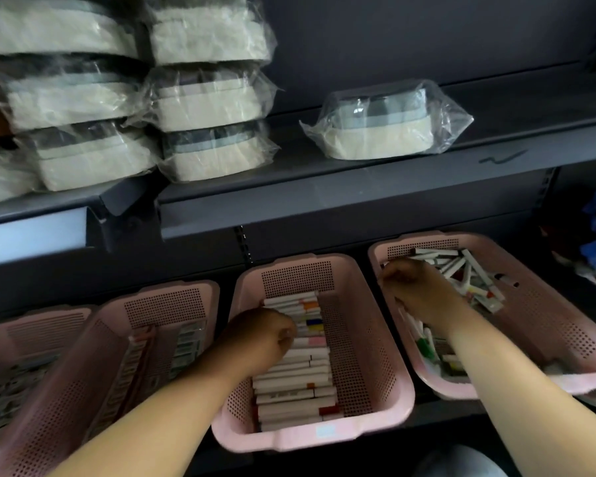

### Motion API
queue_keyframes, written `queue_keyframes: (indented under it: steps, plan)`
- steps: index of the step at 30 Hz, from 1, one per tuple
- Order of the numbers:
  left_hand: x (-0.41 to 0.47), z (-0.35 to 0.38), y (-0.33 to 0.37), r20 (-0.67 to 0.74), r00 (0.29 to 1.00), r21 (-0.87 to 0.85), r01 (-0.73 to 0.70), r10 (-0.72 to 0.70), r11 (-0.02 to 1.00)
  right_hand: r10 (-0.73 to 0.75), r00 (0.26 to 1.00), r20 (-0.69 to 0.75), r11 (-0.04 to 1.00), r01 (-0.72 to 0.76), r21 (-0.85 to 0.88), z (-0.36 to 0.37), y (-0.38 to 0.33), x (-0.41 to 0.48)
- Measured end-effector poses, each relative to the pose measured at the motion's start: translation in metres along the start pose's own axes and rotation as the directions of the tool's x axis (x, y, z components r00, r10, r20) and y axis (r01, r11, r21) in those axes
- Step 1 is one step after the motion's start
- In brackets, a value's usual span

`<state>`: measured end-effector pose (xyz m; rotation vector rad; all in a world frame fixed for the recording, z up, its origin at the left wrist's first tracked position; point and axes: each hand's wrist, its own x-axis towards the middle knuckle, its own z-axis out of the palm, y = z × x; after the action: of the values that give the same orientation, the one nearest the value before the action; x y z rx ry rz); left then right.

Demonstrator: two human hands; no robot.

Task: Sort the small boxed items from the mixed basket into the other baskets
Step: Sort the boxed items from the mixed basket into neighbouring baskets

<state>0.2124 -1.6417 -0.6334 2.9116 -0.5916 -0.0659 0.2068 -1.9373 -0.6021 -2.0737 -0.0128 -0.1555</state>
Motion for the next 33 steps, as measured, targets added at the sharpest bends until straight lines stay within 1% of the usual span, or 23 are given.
queue_keyframes:
  steps: [4,6,8,10,12,14,15,16,17,19,20,22,23,25,27,29,30,33]
  plan:
    - [0.018,-0.007,0.025,-0.048,0.999,-0.059,0.021,-0.023,0.998,0.072,0.996,-0.051,0.995,-0.076,-0.070,-0.035,0.017,0.000]
    - [0.027,-0.010,0.047,-0.084,0.997,-0.099,-0.010,0.002,0.995,0.096,0.994,-0.054,0.983,-0.103,-0.153,-0.054,0.027,-0.003]
    - [0.035,-0.012,0.072,-0.114,0.992,-0.130,-0.068,0.054,0.989,0.132,0.990,-0.044,0.952,-0.139,-0.273,-0.074,0.034,-0.007]
    - [0.043,-0.010,0.100,-0.111,0.986,-0.167,-0.144,0.126,0.976,0.163,0.986,-0.036,0.895,-0.163,-0.416,-0.092,0.039,-0.013]
    - [0.051,-0.005,0.133,-0.090,0.977,-0.190,-0.209,0.194,0.959,0.194,0.981,-0.017,0.850,-0.177,-0.496,-0.107,0.047,-0.019]
    - [0.060,0.002,0.165,-0.044,0.966,-0.192,-0.258,0.254,0.947,0.313,0.948,0.063,0.734,-0.199,-0.649,-0.117,0.054,-0.026]
    - [0.064,0.006,0.179,-0.005,0.960,-0.186,-0.276,0.279,0.943,0.371,0.922,0.109,0.689,-0.195,-0.698,-0.121,0.059,-0.030]
    - [0.067,0.012,0.193,0.037,0.953,-0.172,-0.291,0.301,0.941,0.406,0.898,0.170,0.671,-0.167,-0.722,-0.124,0.062,-0.034]
    - [0.070,0.017,0.205,0.075,0.945,-0.158,-0.303,0.318,0.940,0.431,0.874,0.223,0.664,-0.139,-0.735,-0.126,0.064,-0.037]
    - [0.075,0.028,0.224,0.151,0.938,-0.148,-0.291,0.313,0.945,0.449,0.852,0.269,0.637,-0.094,-0.765,-0.125,0.064,-0.043]
    - [0.077,0.034,0.231,0.179,0.937,-0.144,-0.277,0.300,0.950,0.456,0.846,0.278,0.619,-0.076,-0.782,-0.123,0.067,-0.045]
    - [0.082,0.041,0.239,0.222,0.939,-0.102,-0.245,0.262,0.964,0.451,0.840,0.301,0.622,-0.055,-0.781,-0.117,0.075,-0.043]
    - [0.085,0.043,0.242,0.232,0.944,-0.073,-0.223,0.234,0.972,0.455,0.836,0.307,0.625,-0.054,-0.779,-0.113,0.080,-0.042]
    - [0.090,0.046,0.247,0.259,0.948,0.019,-0.196,0.184,0.980,0.477,0.827,0.298,0.588,-0.048,-0.808,-0.106,0.081,-0.041]
    - [0.090,0.049,0.253,0.270,0.950,0.121,-0.193,0.154,0.974,0.514,0.810,0.282,0.570,-0.077,-0.818,-0.101,0.082,-0.040]
    - [0.088,0.055,0.257,0.258,0.958,0.203,-0.183,0.128,0.962,0.507,0.810,0.293,0.604,-0.091,-0.792,-0.100,0.085,-0.040]
    - [0.088,0.057,0.257,0.244,0.963,0.220,-0.173,0.117,0.960,0.481,0.826,0.295,0.630,-0.092,-0.771,-0.101,0.090,-0.039]
    - [0.088,0.058,0.256,0.225,0.968,0.223,-0.164,0.113,0.961,0.454,0.840,0.297,0.647,-0.081,-0.758,-0.104,0.096,-0.041]
